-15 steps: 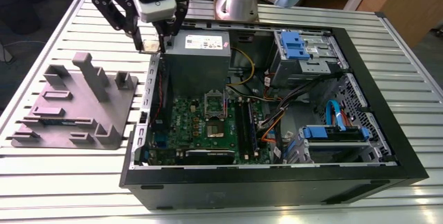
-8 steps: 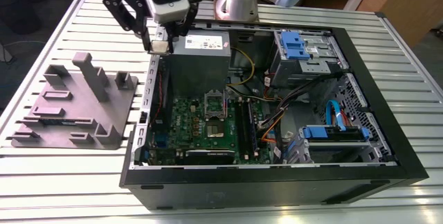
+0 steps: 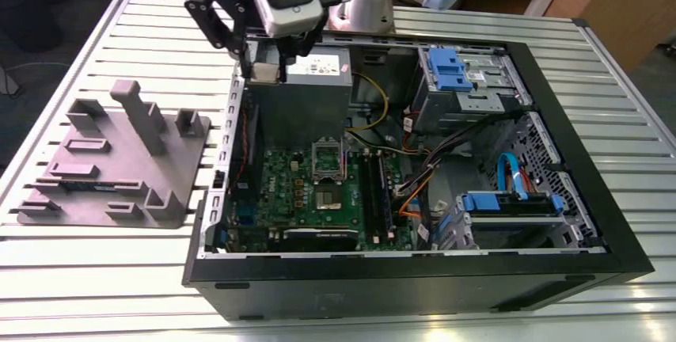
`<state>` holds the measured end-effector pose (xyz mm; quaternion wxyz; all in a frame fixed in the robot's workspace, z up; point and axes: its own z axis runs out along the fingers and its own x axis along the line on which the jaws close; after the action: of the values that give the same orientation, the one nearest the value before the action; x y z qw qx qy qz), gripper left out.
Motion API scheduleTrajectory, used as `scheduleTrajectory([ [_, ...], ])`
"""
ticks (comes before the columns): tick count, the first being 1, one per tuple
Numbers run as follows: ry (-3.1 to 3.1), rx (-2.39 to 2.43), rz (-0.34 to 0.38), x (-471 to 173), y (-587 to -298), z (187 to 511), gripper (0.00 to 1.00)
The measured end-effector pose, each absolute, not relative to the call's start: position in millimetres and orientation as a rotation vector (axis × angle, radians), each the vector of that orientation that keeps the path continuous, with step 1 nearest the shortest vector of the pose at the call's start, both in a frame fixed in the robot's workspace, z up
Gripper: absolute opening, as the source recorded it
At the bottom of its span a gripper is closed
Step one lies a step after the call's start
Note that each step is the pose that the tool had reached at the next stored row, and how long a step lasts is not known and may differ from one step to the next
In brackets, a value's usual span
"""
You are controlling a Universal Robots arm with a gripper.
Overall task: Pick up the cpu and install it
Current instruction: 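Pick up the cpu and move it towards the insertion slot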
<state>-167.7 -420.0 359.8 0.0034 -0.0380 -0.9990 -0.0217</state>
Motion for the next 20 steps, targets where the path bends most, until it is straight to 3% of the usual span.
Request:
scheduleTrajectory([
  [20, -3.132, -0.119, -0.068, -111, -420, 359, 0.47],
])
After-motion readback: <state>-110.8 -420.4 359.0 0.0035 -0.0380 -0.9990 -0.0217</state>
